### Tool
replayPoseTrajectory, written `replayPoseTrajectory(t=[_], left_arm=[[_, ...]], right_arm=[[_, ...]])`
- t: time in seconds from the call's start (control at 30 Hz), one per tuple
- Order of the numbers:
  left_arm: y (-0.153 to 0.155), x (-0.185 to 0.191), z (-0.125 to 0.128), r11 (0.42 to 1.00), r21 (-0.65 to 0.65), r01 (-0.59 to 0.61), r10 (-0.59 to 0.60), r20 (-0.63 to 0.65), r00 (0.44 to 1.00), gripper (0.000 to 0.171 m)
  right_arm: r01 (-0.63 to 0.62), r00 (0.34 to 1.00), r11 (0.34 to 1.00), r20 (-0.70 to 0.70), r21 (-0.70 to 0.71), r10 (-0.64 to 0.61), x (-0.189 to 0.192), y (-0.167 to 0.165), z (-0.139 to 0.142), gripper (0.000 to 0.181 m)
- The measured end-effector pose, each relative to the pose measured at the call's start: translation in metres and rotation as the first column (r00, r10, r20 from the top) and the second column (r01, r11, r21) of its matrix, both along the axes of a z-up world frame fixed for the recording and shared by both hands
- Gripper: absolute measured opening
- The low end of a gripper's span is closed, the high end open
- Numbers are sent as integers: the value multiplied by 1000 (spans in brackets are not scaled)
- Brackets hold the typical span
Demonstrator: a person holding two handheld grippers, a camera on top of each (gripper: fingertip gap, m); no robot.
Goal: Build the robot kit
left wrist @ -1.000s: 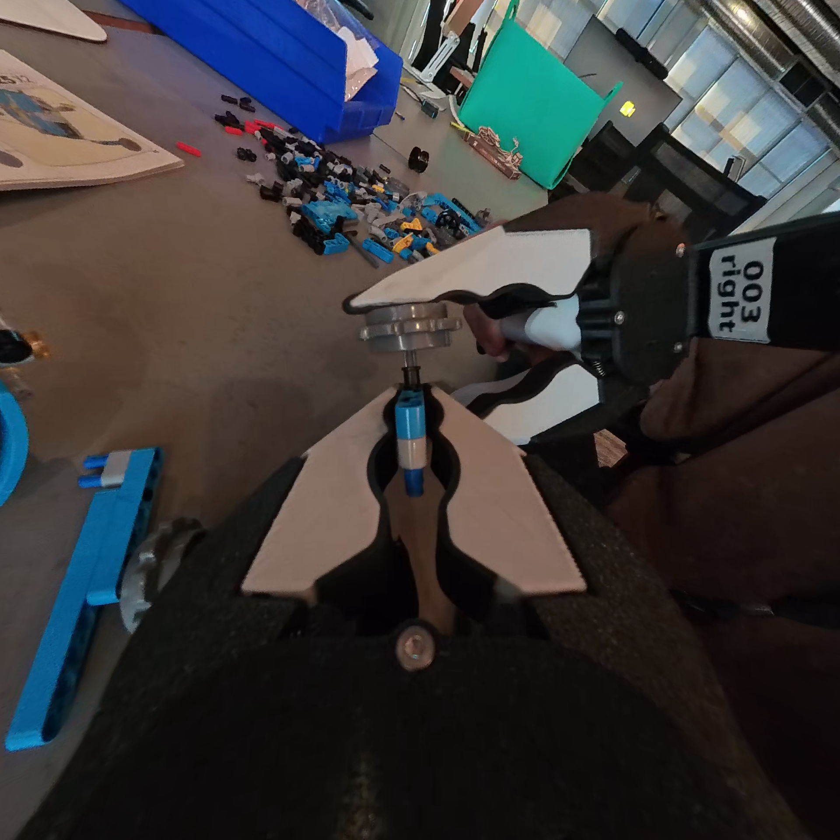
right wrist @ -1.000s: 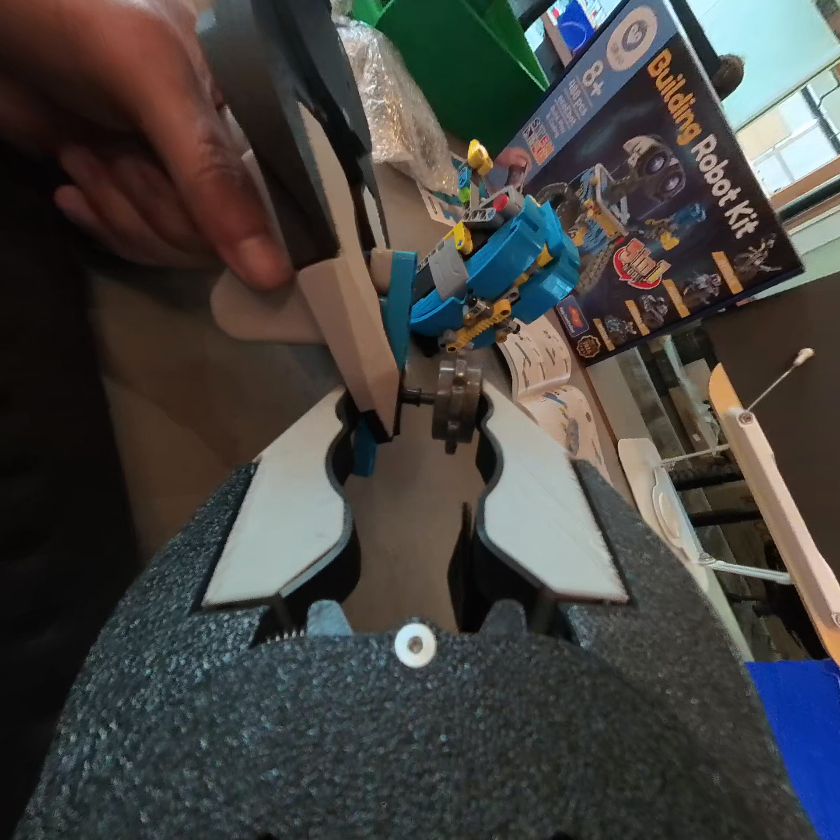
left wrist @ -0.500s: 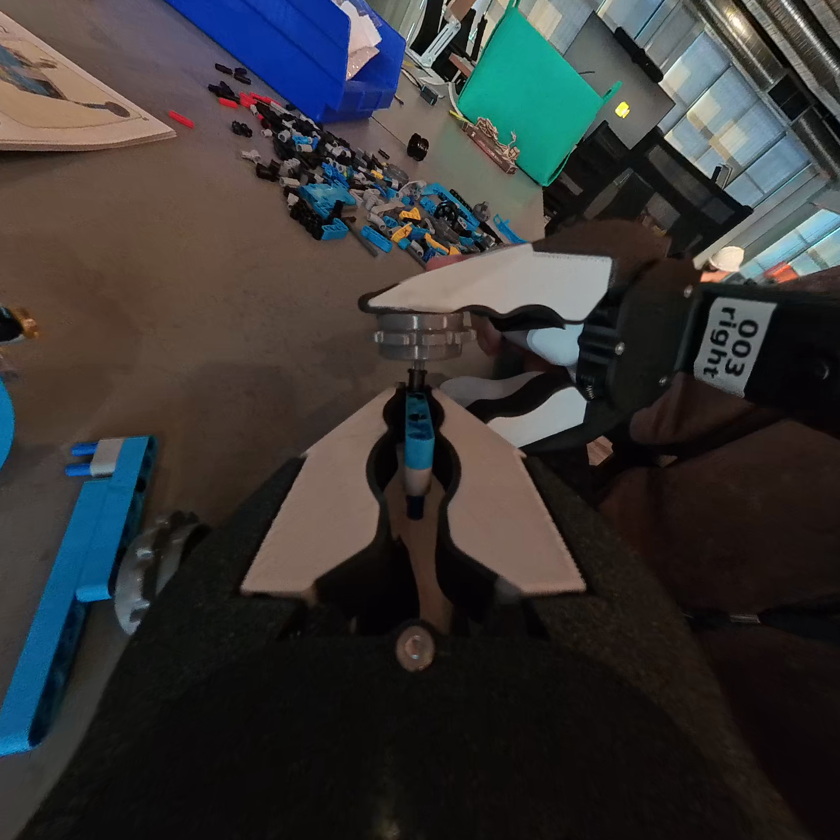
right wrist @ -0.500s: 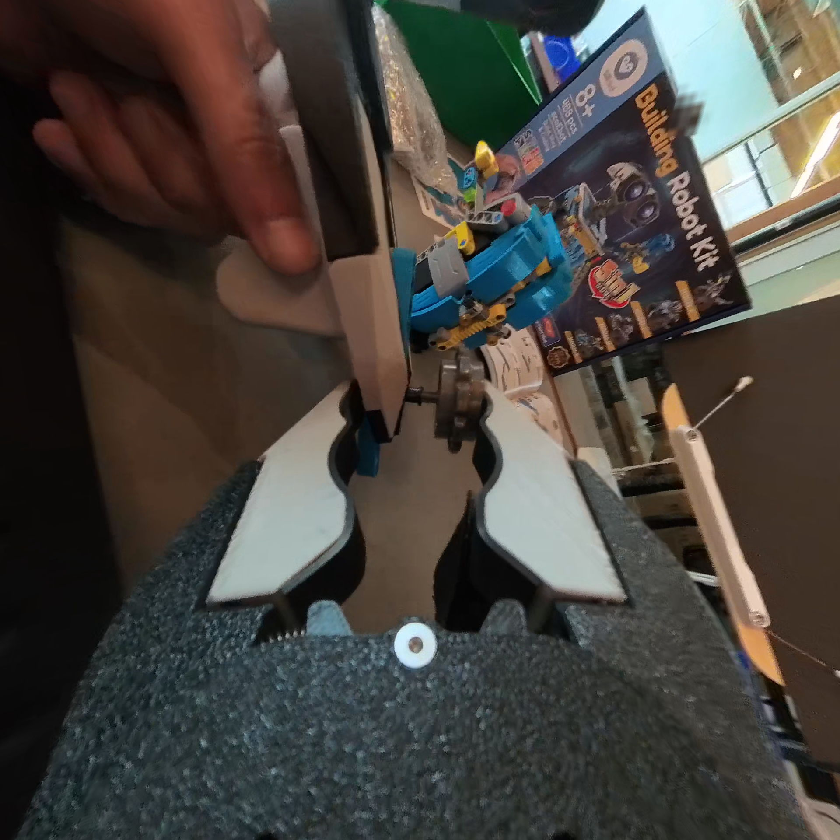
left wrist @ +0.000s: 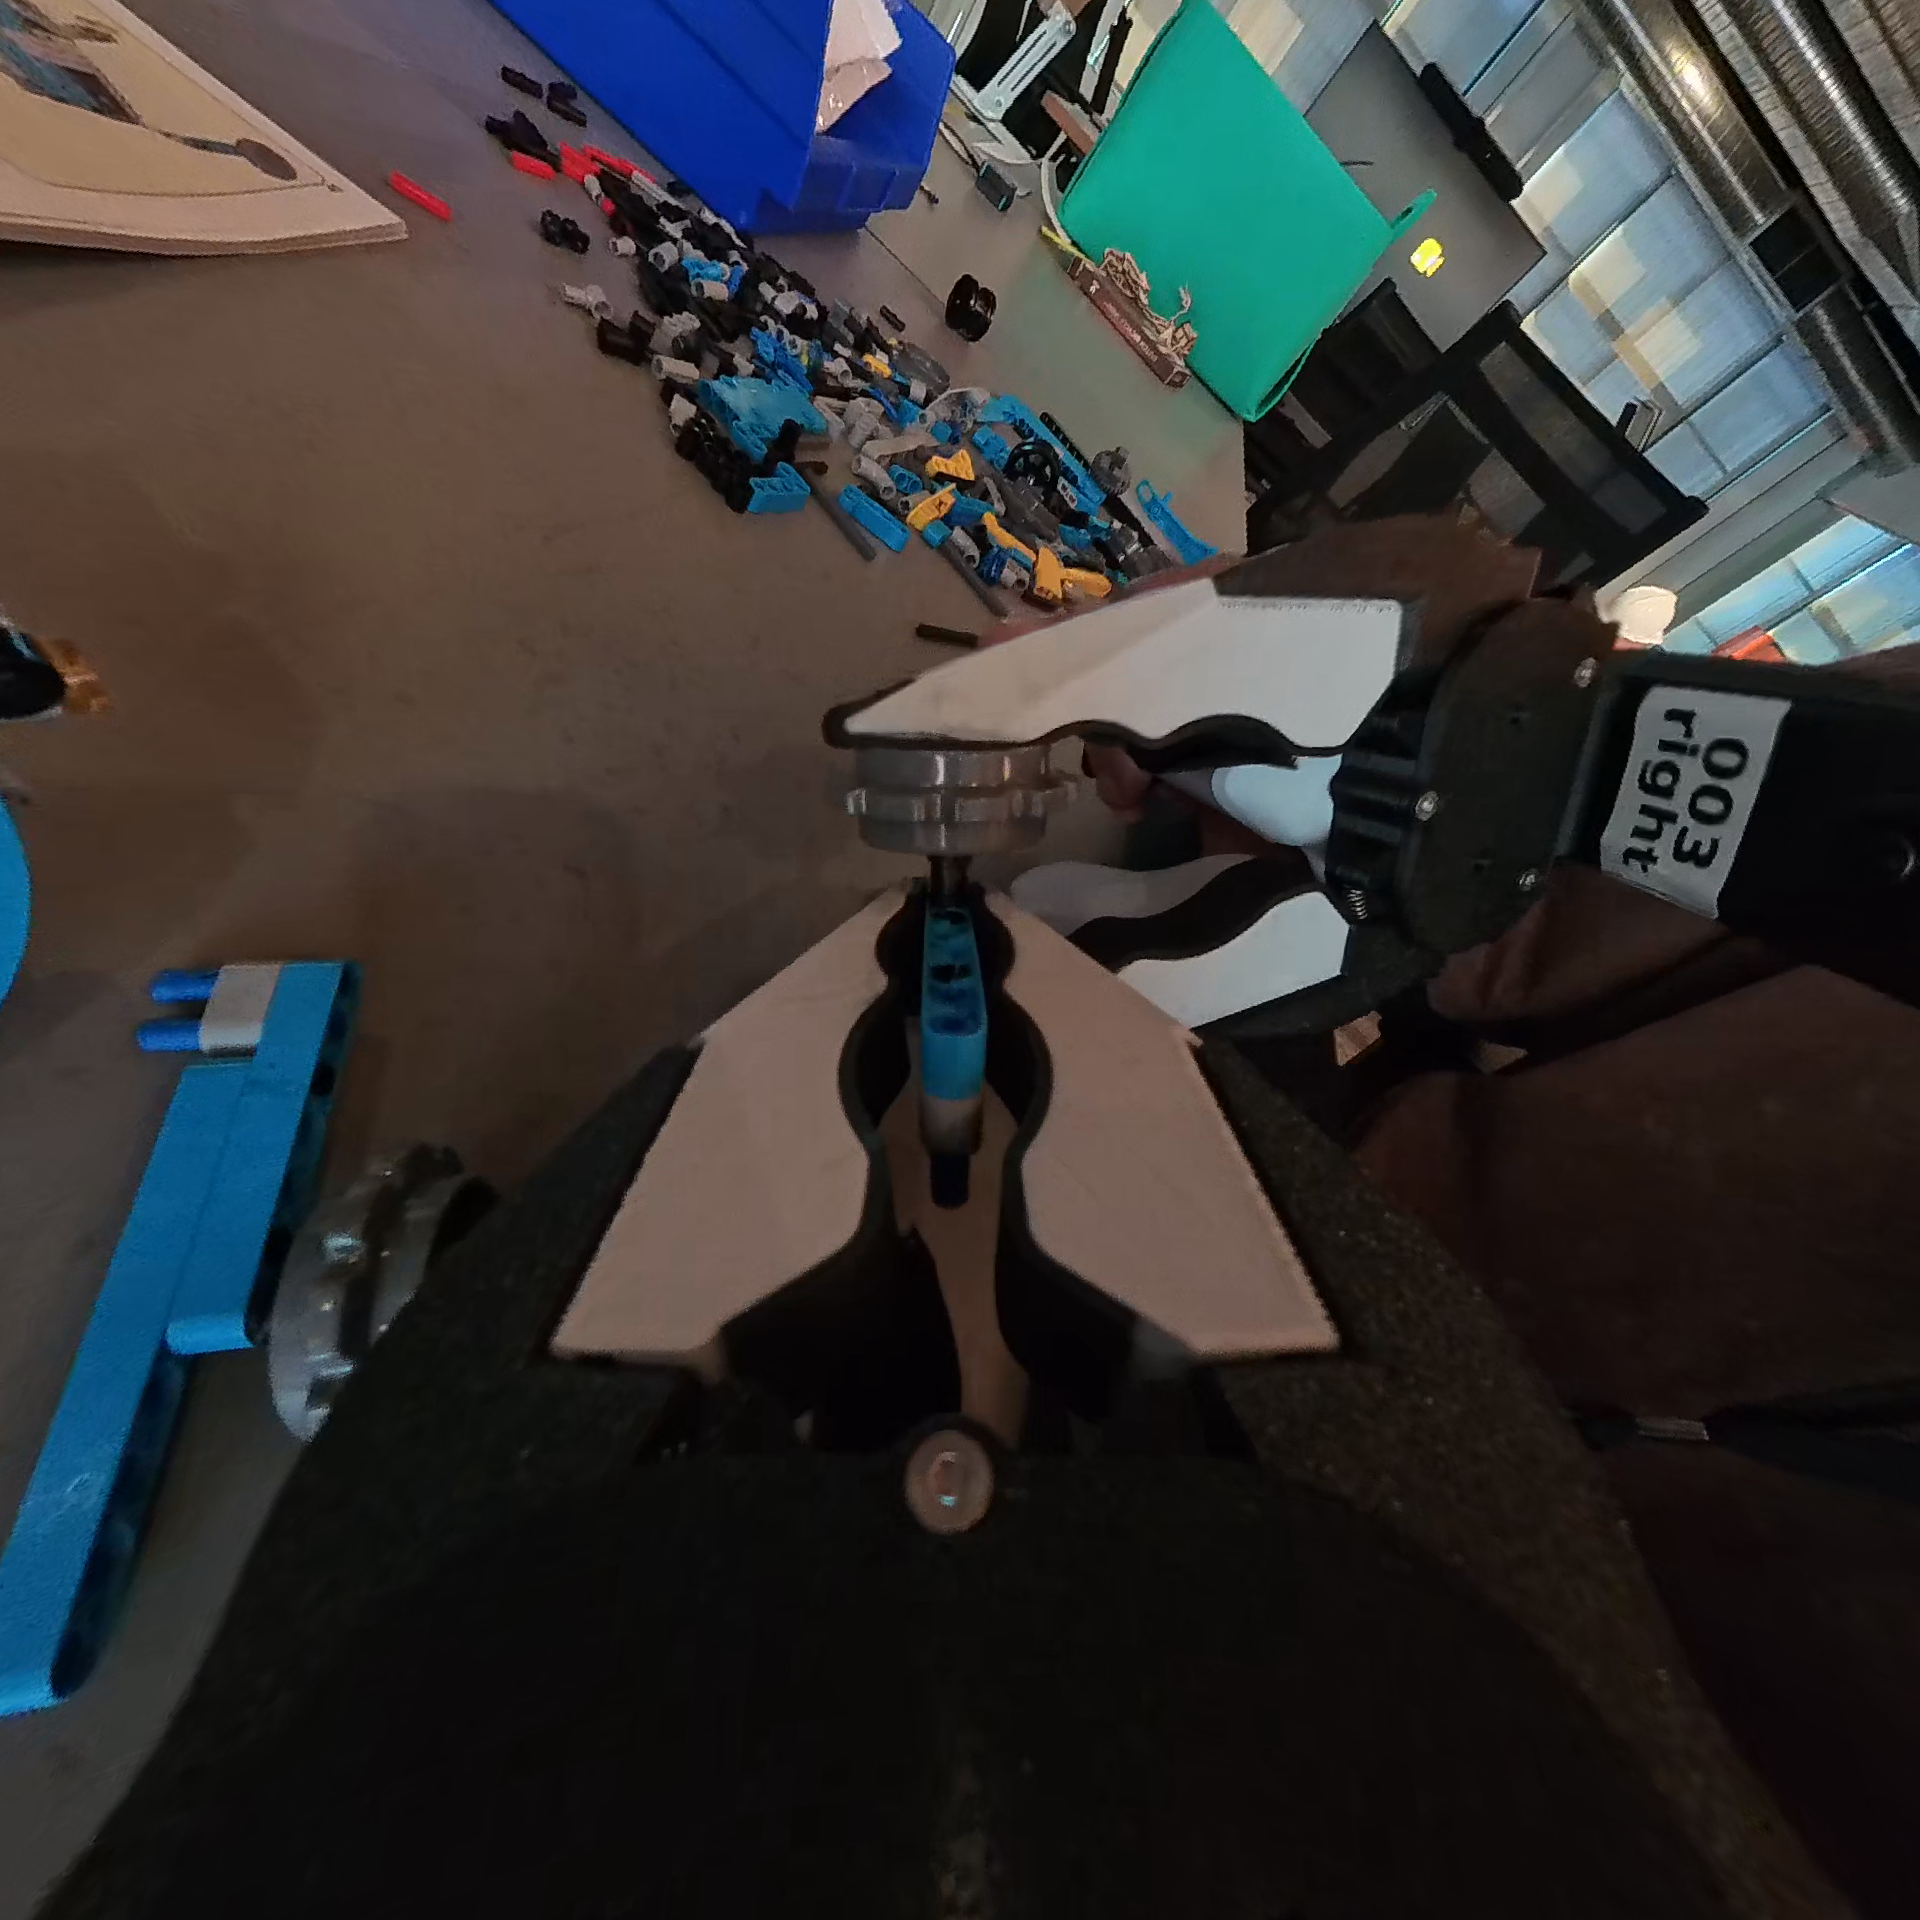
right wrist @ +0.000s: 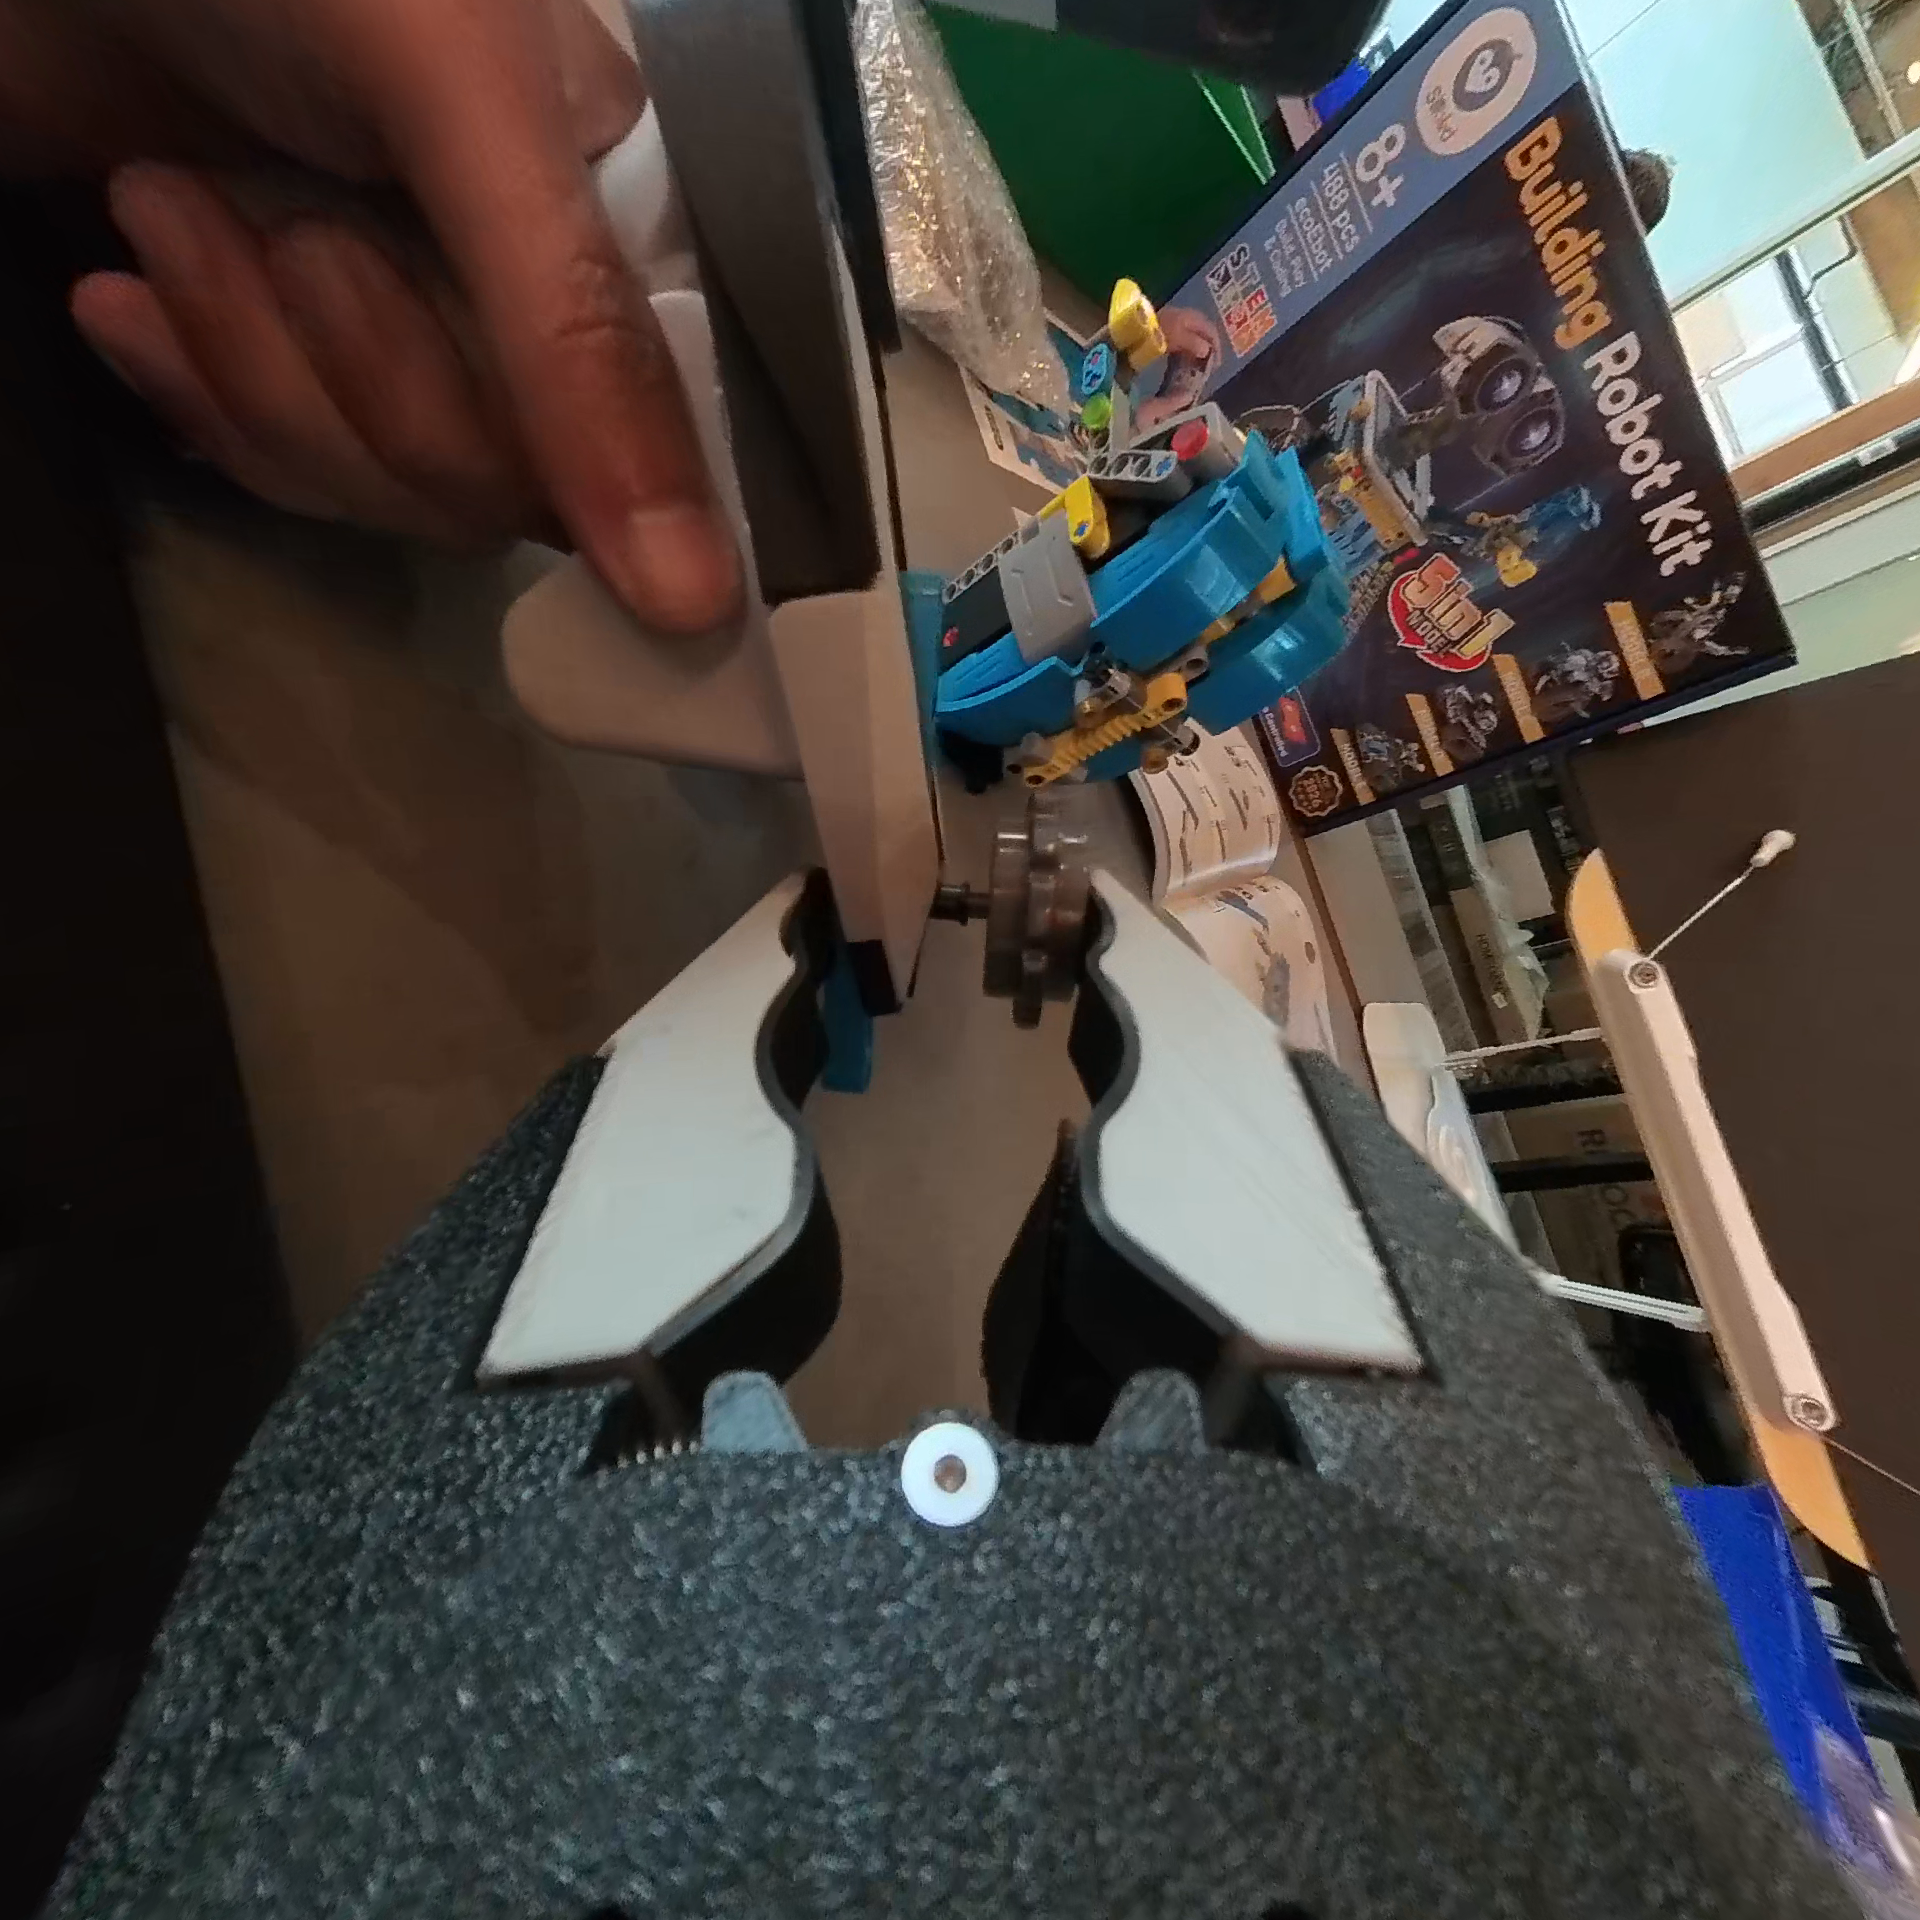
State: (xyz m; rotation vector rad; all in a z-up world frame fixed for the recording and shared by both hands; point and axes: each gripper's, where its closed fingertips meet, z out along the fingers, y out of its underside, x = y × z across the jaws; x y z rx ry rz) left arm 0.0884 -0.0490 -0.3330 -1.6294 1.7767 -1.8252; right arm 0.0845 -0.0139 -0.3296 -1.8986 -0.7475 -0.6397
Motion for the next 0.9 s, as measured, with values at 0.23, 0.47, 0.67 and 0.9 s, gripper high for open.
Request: replayPoseTrajectory(t=[0.23, 0.47, 0.67, 0.9], left_arm=[[-2, 1, -2, 1000, 23, -1, 1, -4, 1000, 6], [8, 6, 9, 997, -17, -69, 70, 54, 996, 6], [16, 7, 8, 993, -65, -98, 99, 24, 995, 6], [16, 6, 6, 993, -71, -93, 94, 8, 996, 6]], right_arm=[[-23, 999, 1000, -36, -18, 22, 0, -2, -5, 43], [-16, 931, 999, -364, -51, -4, 10, 1, -1, 46], [40, 978, 999, -205, -10, -41, 16, 0, 0, 48], [9, 977, 997, -212, -77, -25, 14, -2, -4, 40]])
